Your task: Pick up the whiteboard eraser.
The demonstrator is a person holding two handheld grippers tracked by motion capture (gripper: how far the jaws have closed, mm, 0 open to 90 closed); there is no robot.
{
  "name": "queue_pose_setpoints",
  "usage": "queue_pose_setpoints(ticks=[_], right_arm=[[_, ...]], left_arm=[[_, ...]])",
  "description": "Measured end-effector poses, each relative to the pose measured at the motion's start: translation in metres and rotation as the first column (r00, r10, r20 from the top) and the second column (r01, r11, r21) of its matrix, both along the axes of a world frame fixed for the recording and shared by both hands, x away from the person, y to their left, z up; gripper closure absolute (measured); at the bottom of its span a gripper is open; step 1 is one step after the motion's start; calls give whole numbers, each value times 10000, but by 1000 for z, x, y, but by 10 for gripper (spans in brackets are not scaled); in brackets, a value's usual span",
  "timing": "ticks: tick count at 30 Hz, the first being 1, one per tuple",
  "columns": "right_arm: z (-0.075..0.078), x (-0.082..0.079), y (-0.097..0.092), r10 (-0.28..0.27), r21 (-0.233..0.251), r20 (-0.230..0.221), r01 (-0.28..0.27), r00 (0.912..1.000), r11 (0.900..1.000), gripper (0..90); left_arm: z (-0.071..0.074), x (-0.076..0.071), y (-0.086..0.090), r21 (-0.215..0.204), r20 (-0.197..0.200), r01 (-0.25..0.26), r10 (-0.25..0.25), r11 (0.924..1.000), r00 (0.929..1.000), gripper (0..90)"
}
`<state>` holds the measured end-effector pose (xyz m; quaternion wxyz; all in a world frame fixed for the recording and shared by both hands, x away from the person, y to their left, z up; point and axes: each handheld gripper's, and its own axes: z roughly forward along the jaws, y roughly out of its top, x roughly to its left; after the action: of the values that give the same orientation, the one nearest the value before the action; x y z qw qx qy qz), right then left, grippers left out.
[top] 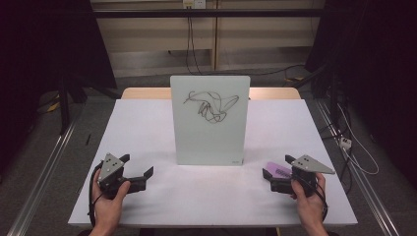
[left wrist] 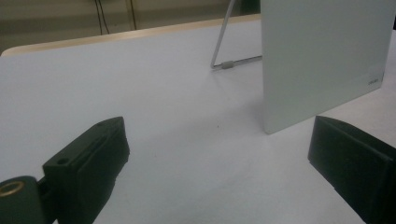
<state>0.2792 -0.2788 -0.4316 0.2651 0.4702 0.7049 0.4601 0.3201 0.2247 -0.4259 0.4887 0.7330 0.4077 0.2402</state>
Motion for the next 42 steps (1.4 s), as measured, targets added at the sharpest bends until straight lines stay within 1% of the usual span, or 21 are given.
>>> queue_pose_setpoints(ticks=[6, 11, 12, 15, 16, 17, 19, 21, 22, 23, 27, 28, 29, 31, 33, 34, 36, 38, 40, 41, 42], right_arm=[[1, -1, -1, 110, 8, -105, -110, 9999, 9999, 47], [3, -1, -3, 323, 108, -290, -320, 9991, 9994, 58], [3, 0, -3, 528, 100, -521, -523, 9972, 9986, 63], [3, 0, -3, 500, 13, -568, -500, 9971, 9987, 83], [4, 1, -4, 473, 181, -634, -463, 9969, 9988, 78], [4, 1, -4, 473, 181, -634, -463, 9969, 9988, 78], [5, 3, -5, 561, 333, -836, -535, 9949, 9980, 70], [5, 4, -4, 638, 267, -1016, -614, 9928, 9978, 88], [5, 5, -4, 602, 187, -1003, -586, 9931, 9981, 85], [5, 5, -4, 602, 187, -1003, -586, 9931, 9981, 85], [3, 8, -3, 441, 5, -1012, -443, 9939, 9990, 104], [3, 8, -2, 505, 205, -1003, -487, 9937, 9986, 106], [4, 8, -2, 495, 166, -1045, -480, 9933, 9987, 111], [4, 8, -2, 525, 164, -991, -511, 9937, 9986, 113], [4, 9, -2, 570, 186, -1132, -553, 9919, 9983, 112], [3, 11, -2, 646, 111, -954, -639, 9933, 9979, 108], [3, 12, -2, 667, 106, -990, -659, 9929, 9978, 105], [5, 14, -3, 842, 253, -1181, -818, 9894, 9963, 77], [8, 16, -3, 1014, 20, -1316, -1021, 9861, 9948, 62], [11, 18, -4, 1168, -181, -1404, -1205, 9832, 9925, 65], [12, 20, -5, 1428, -207, -1433, -1472, 9793, 9889, 54]], left_arm=[[1, -2, -2, 189, 76, 157, -158, 9997, 9998, 49], [0, -1, -2, 168, -22, 145, -145, 9998, 9999, 48], [0, -1, -2, 188, -20, 152, -152, 9997, 9999, 48], [0, 0, -2, 243, -101, 140, -138, 9996, 9999, 49], [-1, 0, -3, 256, -109, 133, -131, 9996, 9999, 48], [-1, 0, -3, 256, -109, 133, -131, 9996, 9999, 49], [-3, 0, -5, 373, -190, 166, -159, 9992, 9997, 48], [-4, 0, -9, 399, -276, 314, -303, 9987, 9992, 49], [-4, 0, -10, 549, -227, 405, -393, 9977, 9990, 49], [-4, 0, -13, 502, -197, 454, -445, 9977, 9988, 49], [-5, 0, -17, 706, -235, 695, -680, 9951, 9974, 48], [-5, 0, -17, 791, -281, 770, -749, 9939, 9968, 49], [-6, 0, -17, 833, -299, 825, -802, 9931, 9963, 49], [-5, 0, -17, 815, -276, 809, -789, 9934, 9965, 50], [-6, 0, -16, 787, -294, 798, -777, 9937, 9965, 50], [-6, 0, -15, 767, -323, 770, -747, 9941, 9967, 50], [-6, 0, -15, 762, -282, 740, -720, 9943, 9970, 50], [-5, 0, -14, 781, -260, 743, -724, 9942, 9970, 50], [-6, 0, -14, 767, -270, 746, -728, 9943, 9970, 50], [-6, -1, -14, 758, -294, 737, -716, 9944, 9970, 50], [-6, -1, -14, 753, -296, 732, -712, 9945, 9970, 50]])
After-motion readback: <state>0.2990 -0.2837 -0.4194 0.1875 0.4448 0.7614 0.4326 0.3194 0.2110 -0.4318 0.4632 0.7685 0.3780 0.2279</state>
